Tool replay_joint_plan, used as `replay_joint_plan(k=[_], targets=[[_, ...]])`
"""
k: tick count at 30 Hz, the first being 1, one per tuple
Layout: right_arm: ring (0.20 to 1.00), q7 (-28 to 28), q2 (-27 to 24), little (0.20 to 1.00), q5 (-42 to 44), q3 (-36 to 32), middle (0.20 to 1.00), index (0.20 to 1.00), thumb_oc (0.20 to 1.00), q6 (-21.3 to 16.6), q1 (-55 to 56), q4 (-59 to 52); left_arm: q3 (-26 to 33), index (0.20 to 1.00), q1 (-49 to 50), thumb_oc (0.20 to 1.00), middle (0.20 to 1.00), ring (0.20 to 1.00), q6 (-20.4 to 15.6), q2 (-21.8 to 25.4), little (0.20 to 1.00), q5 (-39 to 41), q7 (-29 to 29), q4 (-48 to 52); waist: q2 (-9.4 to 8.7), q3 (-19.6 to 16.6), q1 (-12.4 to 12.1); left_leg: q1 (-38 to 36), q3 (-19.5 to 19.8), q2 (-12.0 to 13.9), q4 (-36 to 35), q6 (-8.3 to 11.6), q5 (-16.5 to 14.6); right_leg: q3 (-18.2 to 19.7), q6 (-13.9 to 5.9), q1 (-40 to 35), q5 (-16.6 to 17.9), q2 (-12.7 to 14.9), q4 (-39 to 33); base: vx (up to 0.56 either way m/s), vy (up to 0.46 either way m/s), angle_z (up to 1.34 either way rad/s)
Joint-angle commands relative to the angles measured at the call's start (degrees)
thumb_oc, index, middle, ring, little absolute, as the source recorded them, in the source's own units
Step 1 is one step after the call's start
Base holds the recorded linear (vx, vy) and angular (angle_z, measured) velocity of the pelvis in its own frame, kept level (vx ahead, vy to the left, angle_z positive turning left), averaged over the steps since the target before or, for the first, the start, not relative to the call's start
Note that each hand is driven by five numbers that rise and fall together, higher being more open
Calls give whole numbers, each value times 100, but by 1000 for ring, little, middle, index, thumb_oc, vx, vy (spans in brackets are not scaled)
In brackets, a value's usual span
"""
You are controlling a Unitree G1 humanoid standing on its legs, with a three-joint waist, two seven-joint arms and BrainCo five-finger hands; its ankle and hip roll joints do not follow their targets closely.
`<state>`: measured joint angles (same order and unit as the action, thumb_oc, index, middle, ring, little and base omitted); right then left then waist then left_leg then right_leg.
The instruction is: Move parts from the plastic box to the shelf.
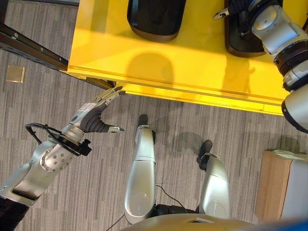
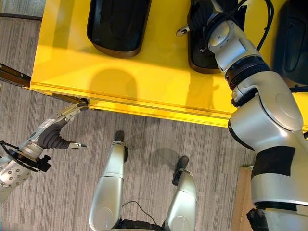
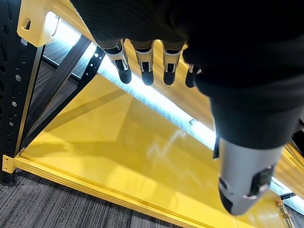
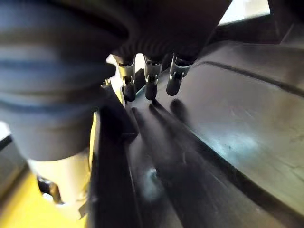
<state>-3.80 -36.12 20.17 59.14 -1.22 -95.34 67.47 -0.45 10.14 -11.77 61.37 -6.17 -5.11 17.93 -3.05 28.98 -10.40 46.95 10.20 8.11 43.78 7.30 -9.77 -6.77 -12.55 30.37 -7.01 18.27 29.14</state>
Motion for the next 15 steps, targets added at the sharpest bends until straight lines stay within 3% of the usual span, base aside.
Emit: replay_joint_plan(k=[1,12,13,14,15], targets=[[1000,-246,-231,1000,343,-254,1000,1000,1000,-268,-877,312,137,1000,55,1000,1000,1000,-314,70,1000,49,-76,57,-81,76,-170,-117,-87,53,-650,-210,242,277,354,130,-549,-13,987,0,0,0],[1000,-404,-401,1000,844,-340,1000,1000,1000,-335,-1142,338,96,1000,-7,1000,1000,1000,-336,214,1000,169,-65,11,-149,-128,-96,-315,-84,88,-762,-178,242,239,315,-89,-538,-36,854,-8,0,0],[1000,-433,-399,1000,836,-355,1000,1000,1000,-331,-1142,354,89,1000,-16,1000,1000,1000,-331,233,1000,167,-65,-5,-134,-120,-97,-272,-89,81,-779,-204,392,227,332,-52,-422,-31,835,0,0,0],[1000,-430,-408,1000,804,-338,1000,1000,1000,-331,-1142,357,89,1000,-23,1000,1000,1000,-328,242,1000,170,-62,-11,-155,-165,-92,-340,-76,91,-760,-176,241,238,316,-126,-536,-37,844,-93,10,-2],[1000,-442,-414,1000,814,-345,1000,1000,1000,-332,-1145,339,90,1000,-28,1000,1000,1000,-332,257,1000,170,-61,-8,-138,-149,-92,-304,-87,85,-780,-203,386,229,331,-89,-424,-37,827,72,-39,0]])
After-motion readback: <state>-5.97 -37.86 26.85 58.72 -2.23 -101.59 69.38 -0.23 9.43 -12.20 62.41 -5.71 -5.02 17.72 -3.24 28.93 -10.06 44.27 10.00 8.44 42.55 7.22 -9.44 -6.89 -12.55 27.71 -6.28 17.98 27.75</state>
